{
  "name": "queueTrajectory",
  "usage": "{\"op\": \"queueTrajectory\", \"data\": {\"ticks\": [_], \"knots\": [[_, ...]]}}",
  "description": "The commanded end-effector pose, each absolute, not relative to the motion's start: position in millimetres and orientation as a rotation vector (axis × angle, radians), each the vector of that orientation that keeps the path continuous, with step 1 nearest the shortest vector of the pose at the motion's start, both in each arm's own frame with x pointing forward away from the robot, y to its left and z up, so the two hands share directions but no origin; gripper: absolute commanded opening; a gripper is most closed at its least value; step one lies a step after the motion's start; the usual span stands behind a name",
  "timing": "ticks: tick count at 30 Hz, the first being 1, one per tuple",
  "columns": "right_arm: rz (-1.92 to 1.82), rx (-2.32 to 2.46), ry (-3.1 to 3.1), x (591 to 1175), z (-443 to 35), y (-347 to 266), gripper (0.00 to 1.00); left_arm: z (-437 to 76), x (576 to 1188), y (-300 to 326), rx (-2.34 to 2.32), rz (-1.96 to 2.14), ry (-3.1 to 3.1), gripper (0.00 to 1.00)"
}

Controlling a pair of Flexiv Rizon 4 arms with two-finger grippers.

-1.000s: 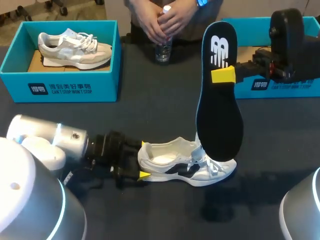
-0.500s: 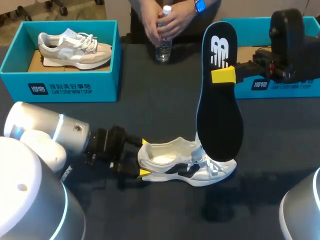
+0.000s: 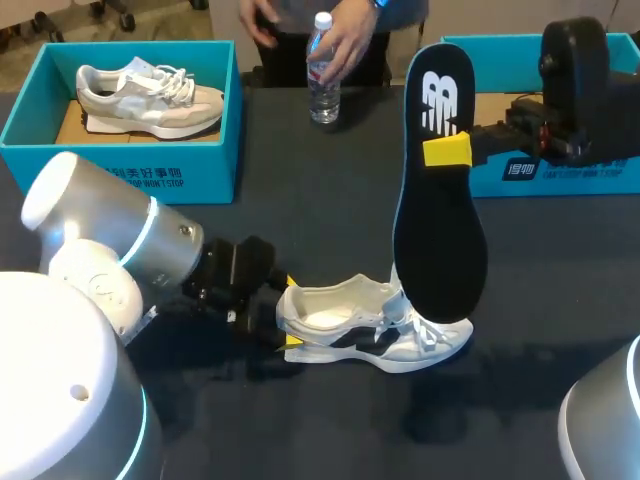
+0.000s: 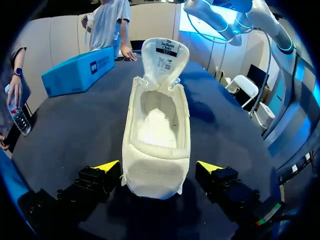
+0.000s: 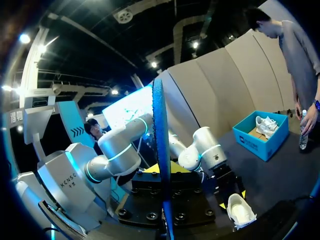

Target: Take the shoe out of the shoebox, open the shoe tongue, remove and reinsert the insole, then place the shoe into the shoebox

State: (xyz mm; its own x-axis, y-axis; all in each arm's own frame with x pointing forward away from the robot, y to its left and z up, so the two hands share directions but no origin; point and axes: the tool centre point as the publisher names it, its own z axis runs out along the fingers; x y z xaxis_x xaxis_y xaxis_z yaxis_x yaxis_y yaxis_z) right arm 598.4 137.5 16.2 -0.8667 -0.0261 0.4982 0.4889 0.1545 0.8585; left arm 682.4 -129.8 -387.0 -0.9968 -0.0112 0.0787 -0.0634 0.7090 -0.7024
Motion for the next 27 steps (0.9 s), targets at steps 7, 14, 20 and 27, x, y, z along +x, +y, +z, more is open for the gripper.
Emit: {"op": "queueTrajectory", "data": {"ticks": [7,14,20,27], "knots": [[-1.754,-0.439,-2.042,600.8,15.6,140.5,0.0,-372.4,678.7,-119.4,-0.018,0.936,-2.982,1.0],[-1.754,-0.439,-2.042,600.8,15.6,140.5,0.0,-369.6,679.9,-118.1,-0.01,0.692,-2.984,1.0],[-1.754,-0.439,-2.042,600.8,15.6,140.5,0.0,-363.7,676.5,-117.6,-0.035,0.508,-3.002,1.0],[-1.754,-0.439,-2.042,600.8,15.6,140.5,0.0,-363.7,676.5,-117.6,-0.035,0.508,-3.002,1.0]]}}
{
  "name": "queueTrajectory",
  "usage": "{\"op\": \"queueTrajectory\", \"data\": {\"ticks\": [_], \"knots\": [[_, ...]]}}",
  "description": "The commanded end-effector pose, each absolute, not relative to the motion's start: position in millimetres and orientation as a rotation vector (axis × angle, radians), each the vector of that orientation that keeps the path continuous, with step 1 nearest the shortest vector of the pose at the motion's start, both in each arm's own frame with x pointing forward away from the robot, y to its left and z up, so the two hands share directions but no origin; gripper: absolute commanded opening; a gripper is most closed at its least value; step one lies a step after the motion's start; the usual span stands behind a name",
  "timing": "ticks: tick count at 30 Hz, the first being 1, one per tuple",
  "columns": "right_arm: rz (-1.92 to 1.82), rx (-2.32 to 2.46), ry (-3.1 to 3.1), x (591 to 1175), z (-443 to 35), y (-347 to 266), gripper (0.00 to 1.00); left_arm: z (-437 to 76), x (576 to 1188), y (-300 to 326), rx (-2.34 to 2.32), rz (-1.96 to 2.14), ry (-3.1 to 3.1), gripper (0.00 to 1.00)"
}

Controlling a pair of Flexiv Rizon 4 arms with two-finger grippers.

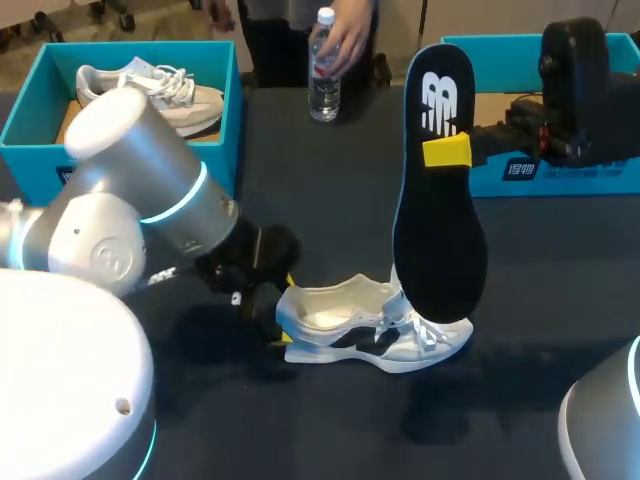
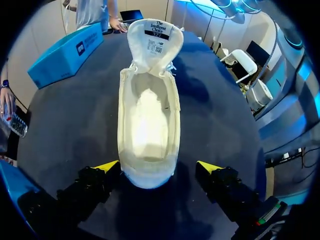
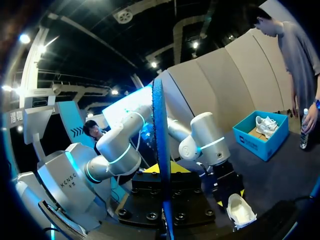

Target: Take the shoe out of the shoebox, open the shoe tongue, remove and reinsert the insole, then place the shoe into the shoebox

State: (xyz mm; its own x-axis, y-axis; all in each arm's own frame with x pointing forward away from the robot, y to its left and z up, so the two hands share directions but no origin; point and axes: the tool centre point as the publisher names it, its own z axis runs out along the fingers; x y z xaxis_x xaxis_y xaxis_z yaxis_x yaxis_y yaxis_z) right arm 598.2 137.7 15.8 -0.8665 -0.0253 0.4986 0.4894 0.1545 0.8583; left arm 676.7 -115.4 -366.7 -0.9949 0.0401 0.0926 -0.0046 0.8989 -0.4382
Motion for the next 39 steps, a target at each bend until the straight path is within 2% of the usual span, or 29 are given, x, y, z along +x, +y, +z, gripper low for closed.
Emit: {"op": "queueTrajectory", "data": {"ticks": [1,10,27,39], "knots": [[-1.754,-0.439,-2.042,600.8,15.6,140.5,0.0,-363.7,676.5,-117.6,-0.035,0.508,-3.002,1.0],[-1.754,-0.439,-2.042,600.8,15.6,140.5,0.0,-359.2,681.0,-111.9,-0.017,0.307,-3.028,1.0],[-1.754,-0.439,-2.042,600.8,15.6,140.5,0.0,-305.9,690.7,-130.9,-0.12,0.245,-3.044,1.0],[-1.754,-0.439,-2.042,600.8,15.6,140.5,0.0,-339.9,722.3,-184.4,-0.142,0.235,-3.071,1.0]]}}
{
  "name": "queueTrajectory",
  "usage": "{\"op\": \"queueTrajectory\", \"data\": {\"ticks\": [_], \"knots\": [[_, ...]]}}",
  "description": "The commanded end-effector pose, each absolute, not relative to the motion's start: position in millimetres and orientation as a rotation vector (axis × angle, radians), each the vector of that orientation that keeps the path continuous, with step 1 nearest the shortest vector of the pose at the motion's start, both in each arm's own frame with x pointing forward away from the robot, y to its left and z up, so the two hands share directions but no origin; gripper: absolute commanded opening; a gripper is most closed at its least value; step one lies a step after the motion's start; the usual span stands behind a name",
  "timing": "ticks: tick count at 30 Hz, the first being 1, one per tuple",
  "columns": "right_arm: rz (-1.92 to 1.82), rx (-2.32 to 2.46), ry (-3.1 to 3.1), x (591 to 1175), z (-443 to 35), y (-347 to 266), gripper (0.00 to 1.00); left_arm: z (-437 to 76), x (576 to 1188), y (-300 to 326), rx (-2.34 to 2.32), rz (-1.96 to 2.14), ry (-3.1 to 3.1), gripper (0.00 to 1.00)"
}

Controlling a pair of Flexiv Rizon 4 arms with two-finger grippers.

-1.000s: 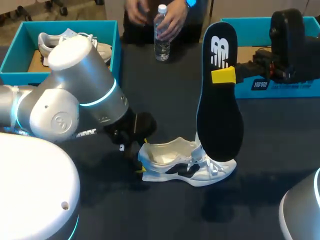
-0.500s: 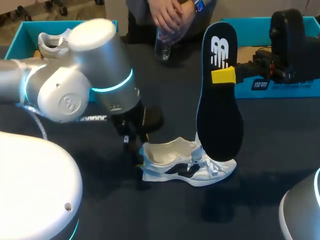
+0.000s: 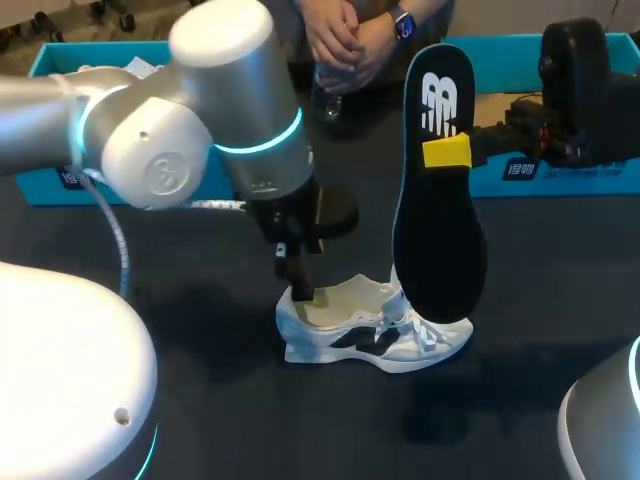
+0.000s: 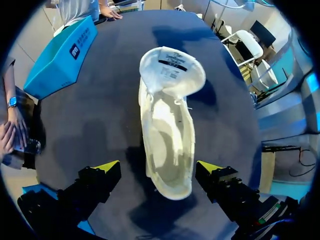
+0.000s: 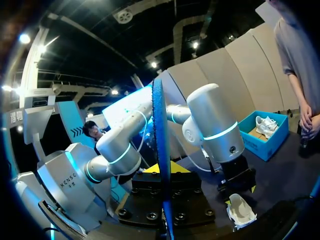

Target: Take the shoe out of the shoebox, open the shoe tongue, remove and reinsert the insole, then place the shoe into the shoebox

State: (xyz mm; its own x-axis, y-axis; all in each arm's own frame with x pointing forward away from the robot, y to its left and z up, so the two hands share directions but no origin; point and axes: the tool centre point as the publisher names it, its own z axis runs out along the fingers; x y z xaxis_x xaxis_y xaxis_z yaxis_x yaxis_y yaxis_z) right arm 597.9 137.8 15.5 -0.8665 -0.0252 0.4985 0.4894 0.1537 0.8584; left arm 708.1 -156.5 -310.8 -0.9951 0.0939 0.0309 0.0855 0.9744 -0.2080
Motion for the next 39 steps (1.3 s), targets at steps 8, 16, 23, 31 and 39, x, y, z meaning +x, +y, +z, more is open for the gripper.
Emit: {"op": "queueTrajectory", "data": {"ticks": [8,16,23,31,39], "knots": [[-1.754,-0.439,-2.042,600.8,15.6,140.5,0.0,-367.7,730.8,-203.7,-0.117,0.202,-3.095,1.0],[-1.754,-0.439,-2.042,600.8,15.6,140.5,0.0,-390.8,732.2,-214.6,-0.074,0.17,-3.11,0.81],[-1.754,-0.439,-2.042,600.8,15.6,140.5,0.0,-398.2,733.1,-216.7,-0.075,0.176,-3.103,0.0],[-1.754,-0.439,-2.042,600.8,15.6,140.5,0.0,-391.0,731.1,-211.1,-0.143,0.198,-3.092,0.0],[-1.754,-0.439,-2.042,600.8,15.6,140.5,0.0,-370.3,731.7,-196.0,-0.287,0.261,-3.028,0.0]]}}
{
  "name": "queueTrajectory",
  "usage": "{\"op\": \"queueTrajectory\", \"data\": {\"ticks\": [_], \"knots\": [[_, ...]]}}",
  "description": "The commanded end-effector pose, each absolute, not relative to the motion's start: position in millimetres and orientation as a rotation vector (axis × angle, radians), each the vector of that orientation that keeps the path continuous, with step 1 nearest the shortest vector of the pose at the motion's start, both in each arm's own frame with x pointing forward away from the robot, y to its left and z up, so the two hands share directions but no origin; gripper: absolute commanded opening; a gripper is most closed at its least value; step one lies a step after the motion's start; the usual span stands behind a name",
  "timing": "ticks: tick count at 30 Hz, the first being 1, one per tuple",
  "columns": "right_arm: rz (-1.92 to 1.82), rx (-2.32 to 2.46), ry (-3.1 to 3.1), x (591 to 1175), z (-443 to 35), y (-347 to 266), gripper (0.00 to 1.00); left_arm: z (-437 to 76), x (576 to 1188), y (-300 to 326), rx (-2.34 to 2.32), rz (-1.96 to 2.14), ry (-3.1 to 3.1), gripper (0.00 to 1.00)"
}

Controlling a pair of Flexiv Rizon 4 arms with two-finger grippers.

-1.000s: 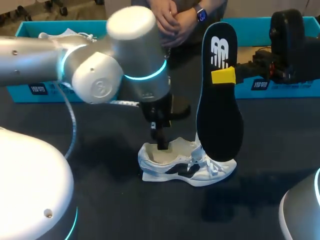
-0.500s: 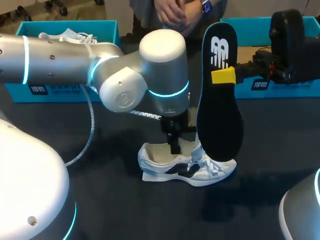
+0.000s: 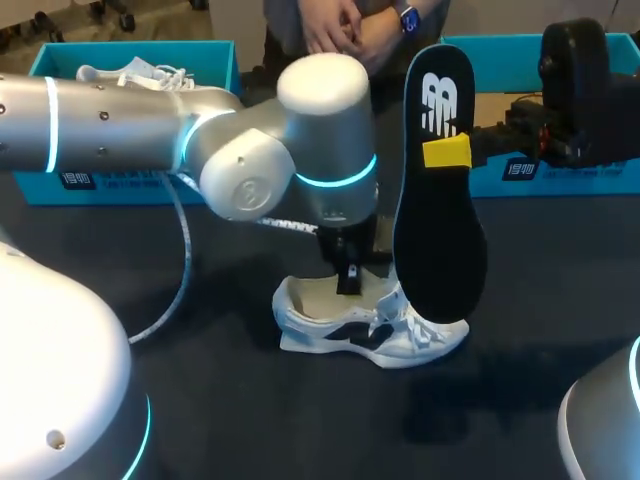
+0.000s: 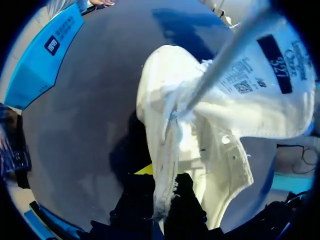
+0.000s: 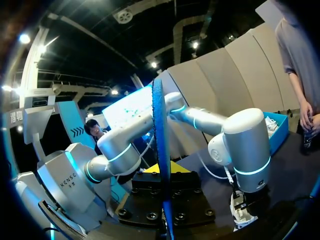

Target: Take the shoe out of the shoebox, open the shoe tongue, remove and reinsert the insole, then place the shoe into the shoebox

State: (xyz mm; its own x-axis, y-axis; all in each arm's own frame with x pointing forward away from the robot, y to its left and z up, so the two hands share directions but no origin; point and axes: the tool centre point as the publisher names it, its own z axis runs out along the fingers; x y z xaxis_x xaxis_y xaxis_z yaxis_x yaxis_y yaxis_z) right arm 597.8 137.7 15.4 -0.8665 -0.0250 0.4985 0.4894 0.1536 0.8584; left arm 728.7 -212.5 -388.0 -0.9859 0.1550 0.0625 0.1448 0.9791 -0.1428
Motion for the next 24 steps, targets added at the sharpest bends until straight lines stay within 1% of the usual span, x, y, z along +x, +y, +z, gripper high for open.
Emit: {"op": "queueTrajectory", "data": {"ticks": [1,16,24], "knots": [[-1.754,-0.439,-2.042,600.8,15.6,140.5,0.0,-366.2,731.0,-194.3,-0.313,0.27,-3.021,0.0],[-1.754,-0.439,-2.042,600.8,15.6,140.5,0.0,-321.6,726.6,-183.3,-0.727,0.29,-2.961,0.0],[-1.754,-0.439,-2.042,600.8,15.6,140.5,0.0,-337.9,718.8,-177.6,-0.894,0.218,-2.914,0.0]]}}
